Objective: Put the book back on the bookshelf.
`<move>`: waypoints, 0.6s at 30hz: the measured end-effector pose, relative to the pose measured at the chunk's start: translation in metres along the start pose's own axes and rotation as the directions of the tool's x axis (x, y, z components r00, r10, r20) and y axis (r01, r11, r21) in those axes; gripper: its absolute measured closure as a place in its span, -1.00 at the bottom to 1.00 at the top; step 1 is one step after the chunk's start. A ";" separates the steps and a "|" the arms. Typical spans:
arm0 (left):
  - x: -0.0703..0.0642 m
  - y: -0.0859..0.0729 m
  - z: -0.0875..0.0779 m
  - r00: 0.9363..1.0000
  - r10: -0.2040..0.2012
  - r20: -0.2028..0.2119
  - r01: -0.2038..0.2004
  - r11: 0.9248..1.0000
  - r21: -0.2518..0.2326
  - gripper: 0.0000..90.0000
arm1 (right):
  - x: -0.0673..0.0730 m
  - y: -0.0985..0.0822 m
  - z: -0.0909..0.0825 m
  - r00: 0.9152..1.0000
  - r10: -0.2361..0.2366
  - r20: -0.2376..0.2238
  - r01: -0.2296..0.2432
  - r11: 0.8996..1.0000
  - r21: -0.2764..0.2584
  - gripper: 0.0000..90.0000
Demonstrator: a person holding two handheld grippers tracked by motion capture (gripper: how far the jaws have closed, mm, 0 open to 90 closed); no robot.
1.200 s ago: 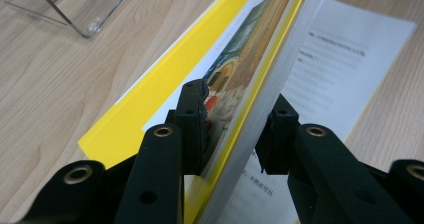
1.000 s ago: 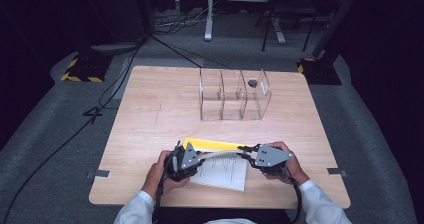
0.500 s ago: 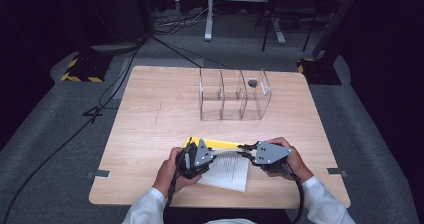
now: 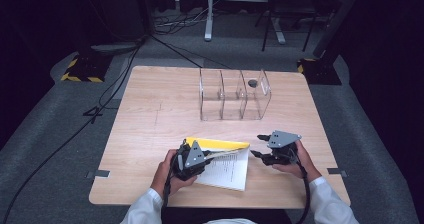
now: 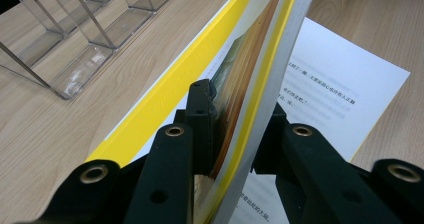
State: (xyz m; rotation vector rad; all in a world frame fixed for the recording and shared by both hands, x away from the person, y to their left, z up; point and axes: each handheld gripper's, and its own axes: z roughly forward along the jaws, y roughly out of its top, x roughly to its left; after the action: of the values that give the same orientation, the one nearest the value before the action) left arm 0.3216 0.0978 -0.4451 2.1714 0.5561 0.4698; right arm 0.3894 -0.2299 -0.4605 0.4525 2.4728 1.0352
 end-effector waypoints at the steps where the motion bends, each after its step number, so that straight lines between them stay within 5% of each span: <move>1: 0.000 -0.001 -0.001 1.000 -0.008 0.003 0.008 1.000 -0.005 0.67 | -0.003 -0.005 0.005 1.000 0.016 0.010 -0.016 0.999 0.034 -0.16; 4: 0.001 -0.002 -0.003 1.000 -0.012 0.003 0.012 1.000 -0.018 0.67 | -0.006 -0.013 0.017 0.997 0.079 0.008 -0.079 0.995 0.052 -0.24; 8: -0.001 -0.001 -0.002 1.000 0.001 0.011 -0.001 1.000 -0.019 0.67 | -0.002 -0.013 0.028 0.994 0.101 -0.026 -0.101 0.995 0.025 -0.29; 18: -0.003 0.009 -0.001 0.999 -0.015 0.052 0.018 0.998 -0.067 0.68 | -0.006 -0.010 0.009 0.987 0.154 -0.048 -0.158 0.983 -0.098 -0.17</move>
State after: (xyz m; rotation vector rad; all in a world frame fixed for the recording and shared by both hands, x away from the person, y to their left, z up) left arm 0.3206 0.0918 -0.4376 2.1068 0.5220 0.4163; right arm 0.3978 -0.2339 -0.4721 0.6063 2.4373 1.2367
